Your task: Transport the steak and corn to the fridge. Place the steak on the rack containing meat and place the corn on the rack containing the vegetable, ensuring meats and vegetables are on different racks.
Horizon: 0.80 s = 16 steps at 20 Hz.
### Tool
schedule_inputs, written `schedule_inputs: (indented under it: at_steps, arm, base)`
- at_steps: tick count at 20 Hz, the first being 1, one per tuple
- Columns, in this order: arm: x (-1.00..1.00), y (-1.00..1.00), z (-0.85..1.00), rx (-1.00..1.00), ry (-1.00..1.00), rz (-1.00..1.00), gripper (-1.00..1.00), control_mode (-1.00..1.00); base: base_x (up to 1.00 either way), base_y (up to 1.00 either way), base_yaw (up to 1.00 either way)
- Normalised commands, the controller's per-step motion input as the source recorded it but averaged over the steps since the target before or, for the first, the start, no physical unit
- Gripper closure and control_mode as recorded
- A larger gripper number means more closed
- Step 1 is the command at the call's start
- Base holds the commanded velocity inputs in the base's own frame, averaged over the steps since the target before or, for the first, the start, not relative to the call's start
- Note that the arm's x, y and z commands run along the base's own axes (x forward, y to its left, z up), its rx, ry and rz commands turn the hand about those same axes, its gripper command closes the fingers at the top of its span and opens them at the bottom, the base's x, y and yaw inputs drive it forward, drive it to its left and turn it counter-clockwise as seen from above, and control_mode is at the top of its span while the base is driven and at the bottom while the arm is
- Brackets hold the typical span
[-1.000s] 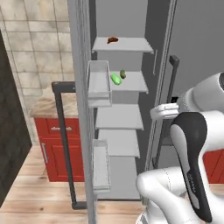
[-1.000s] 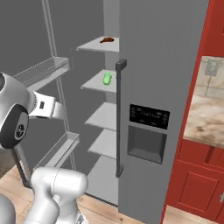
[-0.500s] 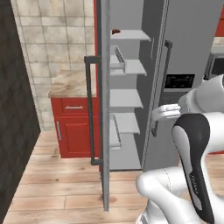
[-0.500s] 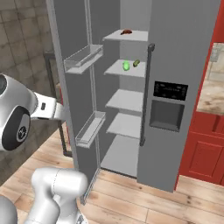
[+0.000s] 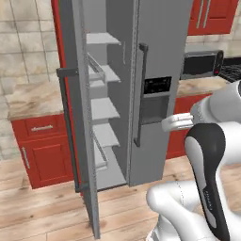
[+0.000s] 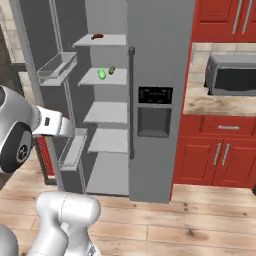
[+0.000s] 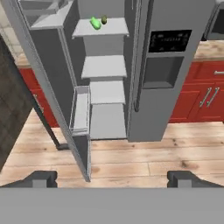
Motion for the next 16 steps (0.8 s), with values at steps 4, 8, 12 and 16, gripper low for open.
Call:
schedule_inputs:
  at_steps: [4, 8, 12, 16]
  arm:
    - [0.00, 0.00, 0.00, 0.00, 0.00, 0.00, -1.00, 1.00]
    - [0.00, 0.00, 0.00, 0.00, 0.00, 0.00, -1.00, 1.00]
    - [0.00, 0.00, 0.00, 0.00, 0.00, 0.00, -1.00, 1.00]
    - [0.00, 0.00, 0.00, 0.00, 0.00, 0.00, -1.00, 1.00]
  base:
    - [-0.33, 0.56, -0.85]
    - [-0.38, 0.71, -0.77]
    - [-0.96, 0.78, -0.68]
    - [-1.00, 0.69, -0.69]
